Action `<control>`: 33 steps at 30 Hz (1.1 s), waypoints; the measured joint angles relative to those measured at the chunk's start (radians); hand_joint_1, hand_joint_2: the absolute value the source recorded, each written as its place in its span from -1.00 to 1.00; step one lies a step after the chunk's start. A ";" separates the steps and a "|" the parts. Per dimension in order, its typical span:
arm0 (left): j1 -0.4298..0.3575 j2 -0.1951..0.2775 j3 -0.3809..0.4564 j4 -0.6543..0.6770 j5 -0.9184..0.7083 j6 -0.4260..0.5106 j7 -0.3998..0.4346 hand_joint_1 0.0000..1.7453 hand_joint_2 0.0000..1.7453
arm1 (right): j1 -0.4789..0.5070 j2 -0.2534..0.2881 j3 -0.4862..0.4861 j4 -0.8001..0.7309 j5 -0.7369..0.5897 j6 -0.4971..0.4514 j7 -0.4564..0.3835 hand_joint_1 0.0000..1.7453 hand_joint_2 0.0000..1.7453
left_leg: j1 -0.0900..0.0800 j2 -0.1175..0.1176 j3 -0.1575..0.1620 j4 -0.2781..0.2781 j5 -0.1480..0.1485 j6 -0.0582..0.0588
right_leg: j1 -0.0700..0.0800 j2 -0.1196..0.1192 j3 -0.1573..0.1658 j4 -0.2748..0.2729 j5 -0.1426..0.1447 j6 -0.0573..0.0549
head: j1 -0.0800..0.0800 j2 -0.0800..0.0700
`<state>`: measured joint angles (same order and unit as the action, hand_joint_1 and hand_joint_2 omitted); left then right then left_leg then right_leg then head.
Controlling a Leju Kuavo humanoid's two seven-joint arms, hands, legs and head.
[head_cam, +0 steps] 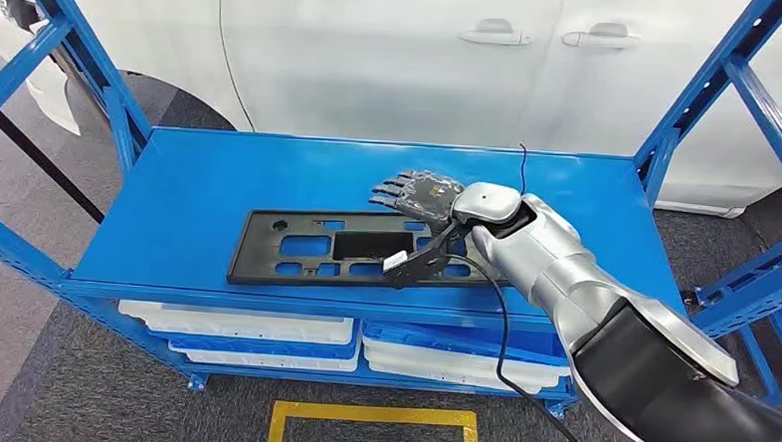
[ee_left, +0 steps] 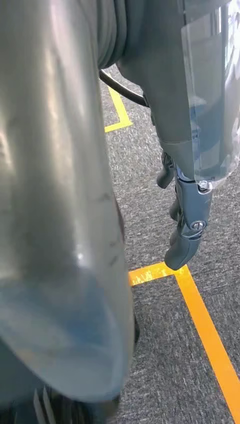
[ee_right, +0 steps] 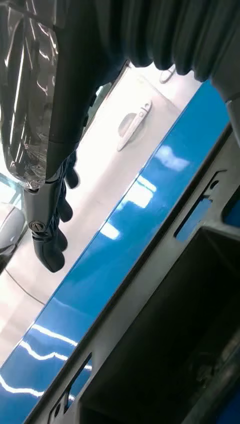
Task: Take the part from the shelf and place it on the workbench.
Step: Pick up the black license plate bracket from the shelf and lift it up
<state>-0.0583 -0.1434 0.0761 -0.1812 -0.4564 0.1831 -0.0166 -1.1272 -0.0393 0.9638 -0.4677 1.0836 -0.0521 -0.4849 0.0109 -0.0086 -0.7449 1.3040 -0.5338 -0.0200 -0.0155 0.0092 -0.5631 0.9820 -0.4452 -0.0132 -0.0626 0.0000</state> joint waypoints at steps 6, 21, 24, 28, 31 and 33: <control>-0.003 0.000 0.001 0.000 -0.002 0.001 0.000 -1.00 -1.00 | -0.018 0.000 0.008 -0.012 -0.027 -0.026 0.008 -1.00 1.00 | 0.003 0.002 0.114 -0.271 0.135 0.002 | -0.002 0.001 0.015 0.023 -0.030 0.022 | 0.000 0.000; -0.019 0.000 0.003 0.000 -0.013 -0.004 0.004 -1.00 -1.00 | -0.043 -0.021 0.015 -0.065 -0.078 -0.111 0.065 -1.00 0.50 | -0.017 0.000 0.133 -0.288 0.119 0.052 | 0.014 -0.006 -0.054 0.063 0.010 0.016 | 0.000 0.000; -0.020 -0.001 0.005 0.000 -0.016 -0.005 0.003 -1.00 -1.00 | -0.046 -0.025 0.012 -0.088 -0.102 -0.121 0.075 -1.00 -1.00 | -0.018 0.001 0.131 -0.289 0.118 0.037 | 0.017 -0.006 -0.041 0.028 0.015 0.009 | 0.000 0.000; -0.018 -0.001 0.008 0.000 -0.021 -0.006 0.001 -1.00 -1.00 | -0.057 -0.036 -0.006 -0.134 -0.127 -0.127 0.087 -1.00 -1.00 | -0.015 0.003 0.111 -0.234 0.075 0.020 | 0.006 -0.010 -0.031 0.011 0.023 -0.002 | 0.000 0.000; -0.017 -0.001 0.008 0.000 -0.022 -0.006 0.001 -1.00 -1.00 | -0.058 -0.037 -0.008 -0.141 -0.128 -0.124 0.089 -1.00 -1.00 | -0.015 0.003 0.104 -0.216 0.064 0.018 | 0.006 -0.010 -0.031 0.011 0.023 -0.003 | 0.000 0.000; -0.017 0.000 0.012 0.000 -0.020 -0.006 -0.003 -1.00 -1.00 | -0.055 -0.054 -0.014 -0.197 -0.135 -0.096 0.098 -1.00 -1.00 | -0.009 0.003 0.064 -0.130 0.030 0.012 | 0.006 -0.010 -0.031 0.012 0.022 -0.003 | 0.000 0.000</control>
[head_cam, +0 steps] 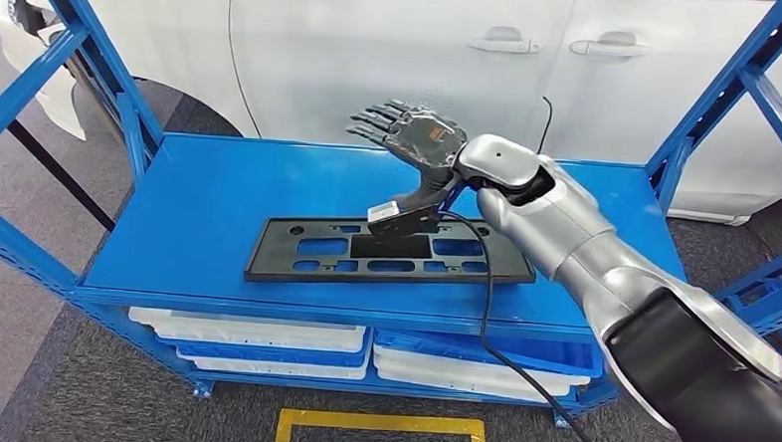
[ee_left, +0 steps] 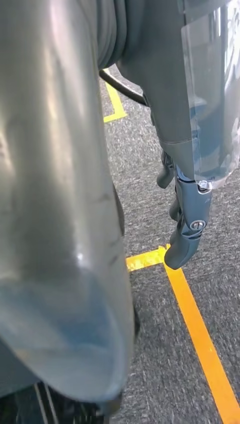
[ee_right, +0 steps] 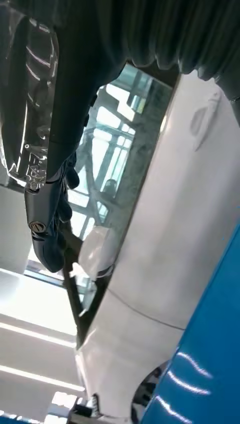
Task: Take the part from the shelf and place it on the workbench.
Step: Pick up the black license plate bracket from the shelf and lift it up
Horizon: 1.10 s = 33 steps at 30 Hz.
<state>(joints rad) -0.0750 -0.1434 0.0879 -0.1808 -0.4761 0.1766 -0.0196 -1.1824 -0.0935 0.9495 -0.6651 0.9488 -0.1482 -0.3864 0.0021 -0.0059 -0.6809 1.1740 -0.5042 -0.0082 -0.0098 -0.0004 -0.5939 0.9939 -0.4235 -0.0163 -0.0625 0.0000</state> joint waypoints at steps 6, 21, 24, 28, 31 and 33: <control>0.011 0.001 0.022 0.000 0.002 -0.005 0.001 -1.00 -1.00 | 0.132 -0.212 -0.070 -0.527 -0.016 0.059 0.033 -1.00 -1.00 | 0.012 -0.001 0.073 -0.147 0.073 0.013 | -0.001 0.001 0.004 0.016 -0.020 0.038 | 0.000 0.000; 0.008 -0.006 0.031 0.000 -0.018 -0.011 -0.008 -1.00 -1.00 | 0.490 -0.353 -0.179 -0.882 0.140 -0.176 0.055 -1.00 -1.00 | 0.001 -0.005 0.087 -0.159 0.069 0.026 | 0.012 -0.001 -0.010 0.014 -0.007 0.027 | 0.000 0.000; 0.007 -0.007 0.032 0.000 -0.029 -0.013 -0.006 -1.00 -1.00 | 0.594 -0.353 -0.206 -0.928 0.151 -0.209 0.067 -1.00 -1.00 | 0.002 -0.003 0.076 -0.125 0.039 0.010 | 0.003 -0.005 -0.001 0.000 -0.002 0.012 | 0.000 0.000; 0.008 -0.006 0.035 0.000 -0.041 -0.014 -0.001 -1.00 -1.00 | 0.724 -0.350 -0.231 -0.934 0.168 -0.267 0.068 -1.00 -1.00 | 0.006 0.000 -0.027 0.106 -0.071 -0.004 | 0.002 -0.010 0.004 -0.002 -0.004 0.001 | 0.000 0.000; 0.007 -0.006 0.038 0.000 -0.048 -0.016 0.000 -1.00 -1.00 | 0.793 -0.335 -0.239 -0.921 0.206 -0.298 0.068 -1.00 -1.00 | 0.009 0.000 0.009 0.035 -0.011 -0.004 | 0.003 -0.008 0.004 0.004 -0.008 0.004 | 0.000 0.000; 0.005 -0.006 0.039 0.000 -0.049 -0.017 0.000 -1.00 -1.00 | 0.813 -0.325 -0.245 -0.912 0.215 -0.304 0.068 -1.00 -1.00 | 0.007 0.000 0.077 -0.104 0.040 0.005 | 0.004 -0.003 0.004 0.009 -0.011 0.010 | 0.000 0.000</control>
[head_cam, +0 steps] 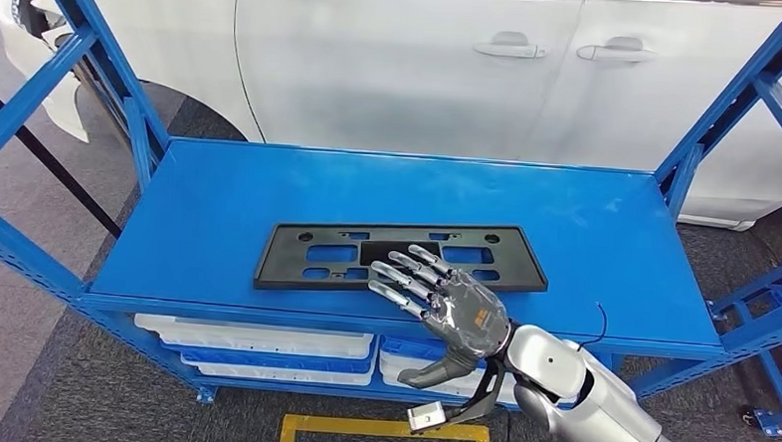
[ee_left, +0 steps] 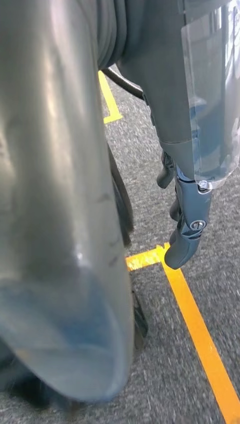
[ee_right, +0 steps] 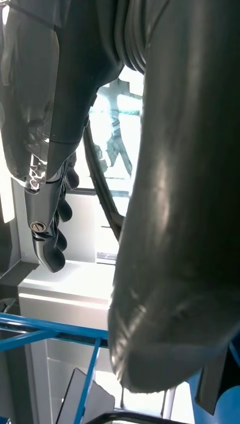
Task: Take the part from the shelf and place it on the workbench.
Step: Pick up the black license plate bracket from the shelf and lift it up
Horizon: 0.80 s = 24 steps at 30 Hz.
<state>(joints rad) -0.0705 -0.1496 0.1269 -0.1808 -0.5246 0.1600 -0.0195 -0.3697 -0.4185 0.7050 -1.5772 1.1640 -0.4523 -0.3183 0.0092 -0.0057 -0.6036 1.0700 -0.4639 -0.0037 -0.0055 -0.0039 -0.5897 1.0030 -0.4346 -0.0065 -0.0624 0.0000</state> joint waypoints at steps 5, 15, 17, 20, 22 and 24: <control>-0.004 -0.001 0.001 0.000 -0.002 -0.001 0.001 -1.00 -1.00 | 0.018 0.012 -0.013 0.010 0.011 0.002 0.002 -1.00 1.00 | -0.004 -0.001 0.029 -0.064 0.021 0.029 | -0.001 0.004 -0.004 0.009 -0.006 0.028 | 0.000 0.000; -0.007 -0.002 0.005 0.000 -0.023 -0.002 0.010 -1.00 -1.00 | -0.016 0.107 -0.023 0.196 0.179 0.003 0.074 -1.00 1.00 | -0.003 -0.001 0.029 -0.065 0.027 0.033 | -0.014 0.003 -0.021 0.077 -0.030 0.044 | 0.000 0.000; -0.009 -0.002 0.006 0.000 -0.031 -0.004 0.013 -1.00 -1.00 | -0.053 0.134 -0.024 0.256 0.209 0.017 0.106 -1.00 1.00 | -0.005 0.000 0.025 -0.062 0.026 0.021 | -0.010 0.004 0.011 0.008 -0.013 0.034 | 0.000 0.000; -0.012 -0.002 0.007 0.000 -0.039 -0.006 0.016 -1.00 -1.00 | -0.119 0.168 -0.028 0.344 0.228 0.037 0.136 -1.00 1.00 | -0.005 0.000 0.023 -0.061 0.026 0.004 | -0.009 0.005 0.007 0.003 -0.008 0.015 | 0.000 0.000; -0.013 -0.002 0.008 0.000 -0.041 -0.006 0.016 -1.00 -1.00 | -0.173 0.189 -0.030 0.401 0.242 0.039 0.145 -1.00 1.00 | -0.004 0.000 -0.001 -0.009 -0.008 -0.006 | -0.013 0.004 0.008 -0.003 -0.002 0.001 | 0.000 0.000; -0.013 -0.002 0.010 0.000 -0.044 -0.007 0.016 -1.00 -1.00 | -0.221 0.210 -0.030 0.458 0.262 0.038 0.155 -1.00 1.00 | -0.002 0.000 -0.062 0.122 -0.073 -0.012 | -0.011 0.003 0.006 -0.005 0.000 -0.007 | 0.000 0.000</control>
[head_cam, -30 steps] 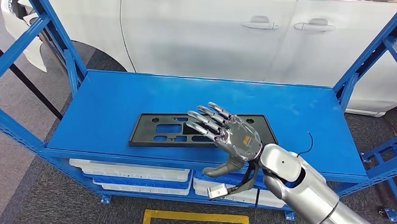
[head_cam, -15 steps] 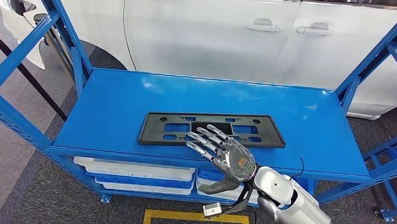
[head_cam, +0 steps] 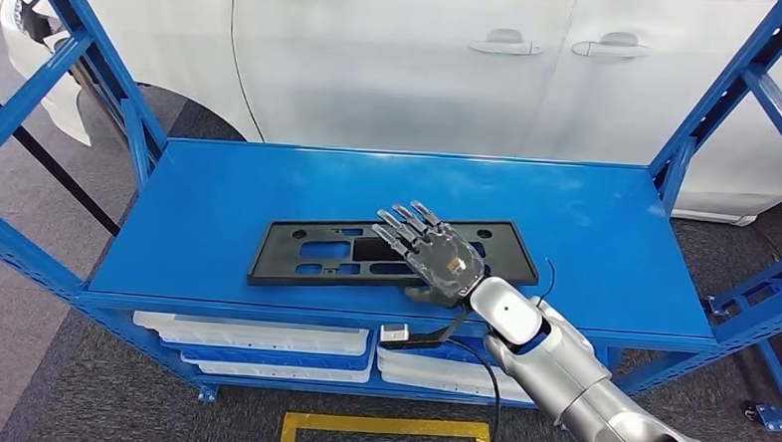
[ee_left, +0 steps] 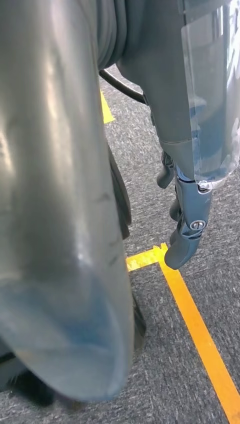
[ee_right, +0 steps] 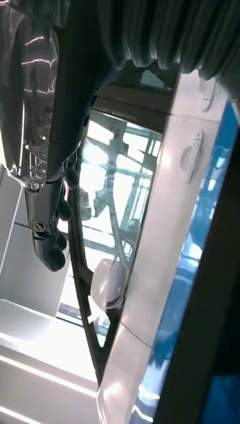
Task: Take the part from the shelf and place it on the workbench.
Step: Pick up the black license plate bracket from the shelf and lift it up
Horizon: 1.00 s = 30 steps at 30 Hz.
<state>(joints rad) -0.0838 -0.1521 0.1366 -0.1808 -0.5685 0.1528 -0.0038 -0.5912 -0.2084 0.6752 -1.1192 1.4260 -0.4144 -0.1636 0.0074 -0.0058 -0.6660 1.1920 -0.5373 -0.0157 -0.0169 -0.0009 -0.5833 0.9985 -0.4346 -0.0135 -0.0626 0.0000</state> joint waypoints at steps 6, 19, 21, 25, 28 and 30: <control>-0.002 0.000 0.006 0.000 -0.010 -0.009 0.000 -1.00 -1.00 | -0.095 0.067 0.012 0.213 0.052 -0.008 0.047 -1.00 1.00 | 0.000 0.001 0.037 -0.081 0.077 0.007 | 0.008 -0.001 0.000 0.006 -0.002 0.002 | 0.000 0.000; -0.009 -0.001 0.023 0.000 -0.018 -0.011 -0.003 -1.00 -1.00 | -0.234 0.126 0.039 0.535 0.098 -0.055 0.063 1.00 1.00 | 0.003 -0.003 0.082 -0.193 0.113 0.047 | 0.000 0.001 -0.135 0.265 -0.096 0.053 | 0.000 0.000; -0.009 -0.001 0.025 0.000 -0.019 -0.011 -0.003 -1.00 -1.00 | -0.247 0.129 0.047 0.551 0.108 -0.055 0.041 1.00 1.00 | 0.002 -0.004 0.084 -0.189 0.109 0.041 | -0.001 0.001 -0.070 0.123 -0.025 0.049 | 0.000 0.000; -0.011 -0.003 0.030 0.000 -0.022 -0.012 -0.005 -1.00 -1.00 | -0.268 0.136 0.069 0.578 0.125 -0.047 -0.008 1.00 1.00 | -0.003 -0.003 0.080 -0.185 0.104 0.022 | 0.009 0.003 -0.024 0.013 0.008 0.028 | 0.000 0.000; -0.010 -0.003 0.033 0.000 -0.024 -0.013 -0.008 -1.00 -1.00 | -0.284 0.139 0.083 0.591 0.132 -0.027 -0.035 1.00 1.00 | -0.001 -0.002 0.066 -0.151 0.077 0.008 | 0.003 0.000 -0.022 0.007 0.012 0.008 | 0.000 0.000; -0.010 -0.003 0.036 0.000 -0.024 -0.013 -0.011 -1.00 -1.00 | -0.298 0.141 0.092 0.598 0.134 -0.016 -0.048 1.00 1.00 | 0.002 -0.001 0.016 -0.038 0.017 0.001 | 0.003 0.000 -0.021 0.005 0.012 -0.001 | 0.000 0.000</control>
<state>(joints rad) -0.0934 -0.1553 0.1725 -0.1809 -0.5924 0.1397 -0.0148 -0.8893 -0.0671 0.7669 -0.5213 1.5600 -0.4304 -0.2116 0.0092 -0.0063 -0.6504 1.1540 -0.5206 -0.0147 -0.0138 -0.0013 -0.6042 1.0036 -0.4223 -0.0148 -0.0626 0.0000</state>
